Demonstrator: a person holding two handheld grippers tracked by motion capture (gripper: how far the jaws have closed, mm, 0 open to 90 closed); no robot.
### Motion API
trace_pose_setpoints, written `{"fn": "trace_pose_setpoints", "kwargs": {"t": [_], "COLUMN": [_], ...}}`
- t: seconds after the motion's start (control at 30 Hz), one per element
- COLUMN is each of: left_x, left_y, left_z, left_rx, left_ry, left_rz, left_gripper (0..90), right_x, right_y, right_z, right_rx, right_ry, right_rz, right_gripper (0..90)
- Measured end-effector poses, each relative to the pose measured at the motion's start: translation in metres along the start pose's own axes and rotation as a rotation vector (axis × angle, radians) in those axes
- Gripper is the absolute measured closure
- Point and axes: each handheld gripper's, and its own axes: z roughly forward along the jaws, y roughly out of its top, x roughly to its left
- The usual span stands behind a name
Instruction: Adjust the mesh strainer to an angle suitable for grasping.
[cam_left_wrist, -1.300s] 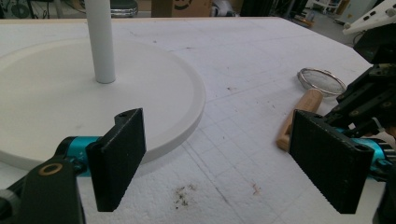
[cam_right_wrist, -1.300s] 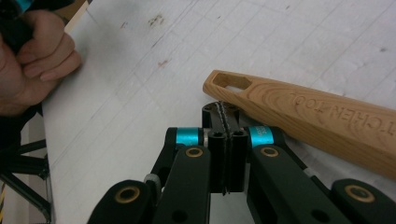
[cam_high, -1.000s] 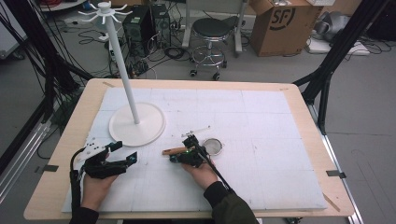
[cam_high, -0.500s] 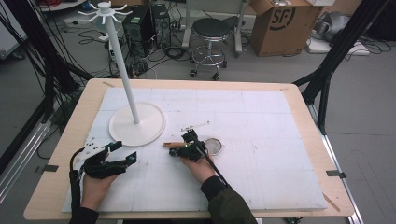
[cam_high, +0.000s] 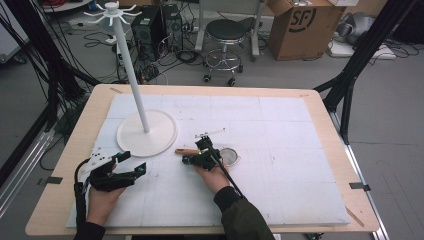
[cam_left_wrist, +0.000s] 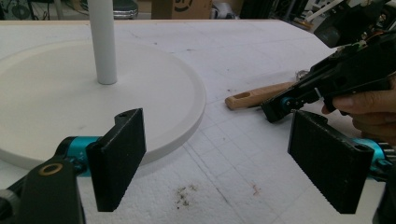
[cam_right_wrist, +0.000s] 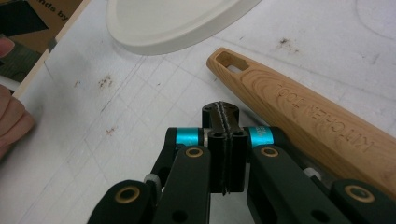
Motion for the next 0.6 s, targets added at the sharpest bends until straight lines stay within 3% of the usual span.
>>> {"fn": "trace_pose_setpoints", "kwargs": {"t": [0.6], "left_x": [0.000], "left_y": [0.000], "left_z": [0.001], "left_rx": [0.005], "left_ry": [-0.002], "left_rz": [0.001], "left_gripper": [19.8], "right_x": [-0.008], "right_y": [0.011], "right_z": [0.004], "right_rx": [-0.008], "right_ry": [-0.014], "right_rz": [0.025], "right_gripper": [90.0]}}
